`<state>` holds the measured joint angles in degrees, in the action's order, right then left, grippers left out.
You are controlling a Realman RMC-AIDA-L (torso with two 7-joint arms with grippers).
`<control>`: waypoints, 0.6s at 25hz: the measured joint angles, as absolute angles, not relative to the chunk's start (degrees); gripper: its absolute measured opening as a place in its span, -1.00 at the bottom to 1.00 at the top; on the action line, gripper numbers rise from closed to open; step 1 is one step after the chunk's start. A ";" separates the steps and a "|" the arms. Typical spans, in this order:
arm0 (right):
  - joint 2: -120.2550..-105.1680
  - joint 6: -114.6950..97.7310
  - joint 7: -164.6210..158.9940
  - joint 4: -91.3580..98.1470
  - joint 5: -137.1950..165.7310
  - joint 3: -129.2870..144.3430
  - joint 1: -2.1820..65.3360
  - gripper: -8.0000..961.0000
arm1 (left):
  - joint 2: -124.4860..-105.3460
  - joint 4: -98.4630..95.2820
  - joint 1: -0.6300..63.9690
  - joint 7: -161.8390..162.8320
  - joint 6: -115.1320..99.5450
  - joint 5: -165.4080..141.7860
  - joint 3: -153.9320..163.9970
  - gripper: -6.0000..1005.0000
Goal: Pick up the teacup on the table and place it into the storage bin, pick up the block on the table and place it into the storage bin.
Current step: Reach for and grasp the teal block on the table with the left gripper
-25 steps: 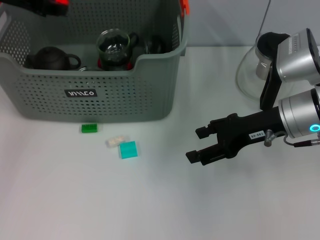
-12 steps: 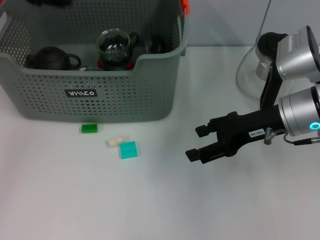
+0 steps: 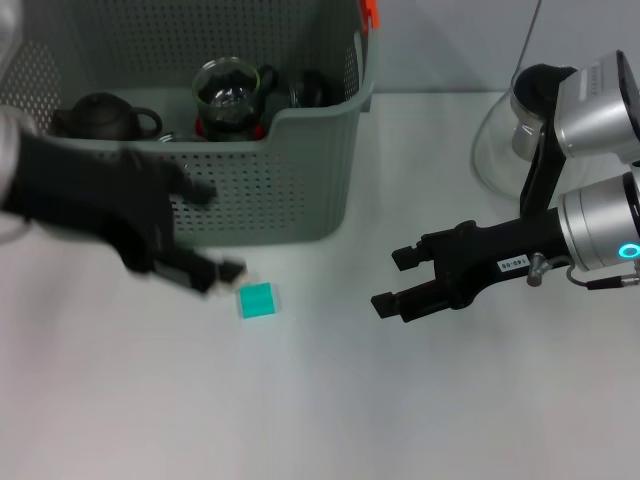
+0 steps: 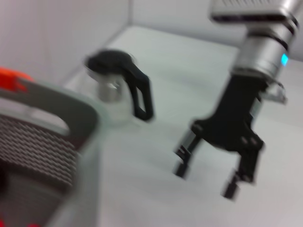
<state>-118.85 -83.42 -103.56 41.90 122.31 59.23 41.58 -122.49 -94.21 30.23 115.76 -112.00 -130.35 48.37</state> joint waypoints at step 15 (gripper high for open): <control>-119.17 -82.98 -103.49 41.75 122.45 59.24 41.76 0.83 | -123.94 -74.52 27.73 112.19 -92.12 -141.76 62.71 0.84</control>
<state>-119.17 -82.98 -103.49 41.75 122.45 59.24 41.76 -123.94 -74.52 27.73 112.19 -92.12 -141.76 62.71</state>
